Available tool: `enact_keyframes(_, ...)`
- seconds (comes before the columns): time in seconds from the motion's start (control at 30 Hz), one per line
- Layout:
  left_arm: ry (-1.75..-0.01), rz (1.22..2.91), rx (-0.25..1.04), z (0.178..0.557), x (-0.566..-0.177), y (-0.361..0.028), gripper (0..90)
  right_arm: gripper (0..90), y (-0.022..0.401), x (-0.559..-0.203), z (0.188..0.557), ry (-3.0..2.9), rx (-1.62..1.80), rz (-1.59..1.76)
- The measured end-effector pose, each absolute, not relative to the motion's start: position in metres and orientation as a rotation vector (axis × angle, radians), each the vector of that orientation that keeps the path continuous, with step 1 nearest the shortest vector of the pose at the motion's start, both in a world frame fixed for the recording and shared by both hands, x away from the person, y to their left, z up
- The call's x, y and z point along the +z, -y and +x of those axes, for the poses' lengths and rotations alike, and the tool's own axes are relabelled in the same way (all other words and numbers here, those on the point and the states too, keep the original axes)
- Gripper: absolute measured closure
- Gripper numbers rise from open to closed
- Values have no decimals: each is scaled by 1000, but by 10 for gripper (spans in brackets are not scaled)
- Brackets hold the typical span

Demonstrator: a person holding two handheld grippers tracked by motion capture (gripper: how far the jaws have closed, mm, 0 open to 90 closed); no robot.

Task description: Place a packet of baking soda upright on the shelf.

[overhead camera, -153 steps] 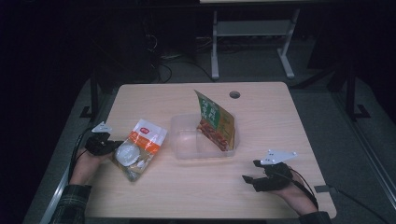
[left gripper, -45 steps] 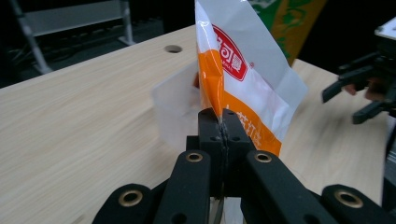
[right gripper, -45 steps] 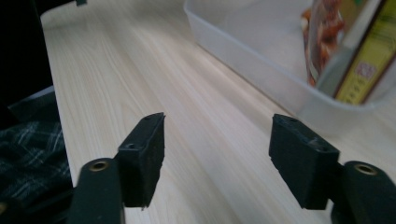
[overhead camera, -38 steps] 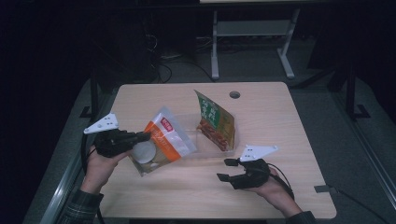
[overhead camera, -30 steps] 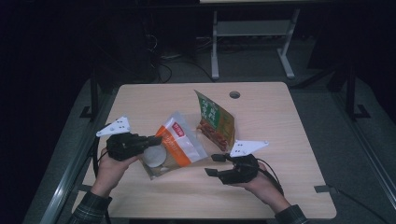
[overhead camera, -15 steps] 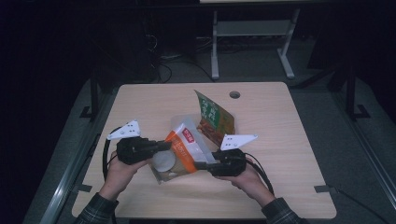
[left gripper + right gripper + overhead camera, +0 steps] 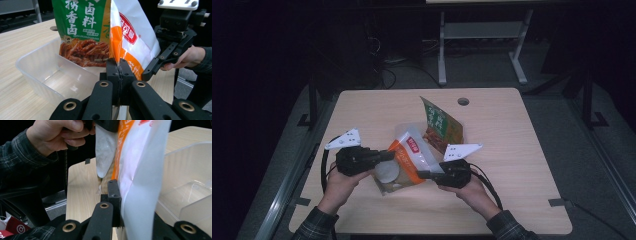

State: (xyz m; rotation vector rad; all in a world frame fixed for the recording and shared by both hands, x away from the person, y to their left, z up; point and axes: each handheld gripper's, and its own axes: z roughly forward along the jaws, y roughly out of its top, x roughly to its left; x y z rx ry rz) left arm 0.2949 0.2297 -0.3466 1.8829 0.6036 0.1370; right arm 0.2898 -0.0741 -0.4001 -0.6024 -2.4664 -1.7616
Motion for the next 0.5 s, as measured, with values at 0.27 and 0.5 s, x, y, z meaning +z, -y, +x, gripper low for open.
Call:
enact_keyframes(0.27,-600,1923,166,293,-350,-226,892,900,77,-396,293,2449,-1738,-551)
enact_keyframes(0.5,-600,1979,174,296,-357,-222,885,900,78,-386,292,2471,-1742,-493)
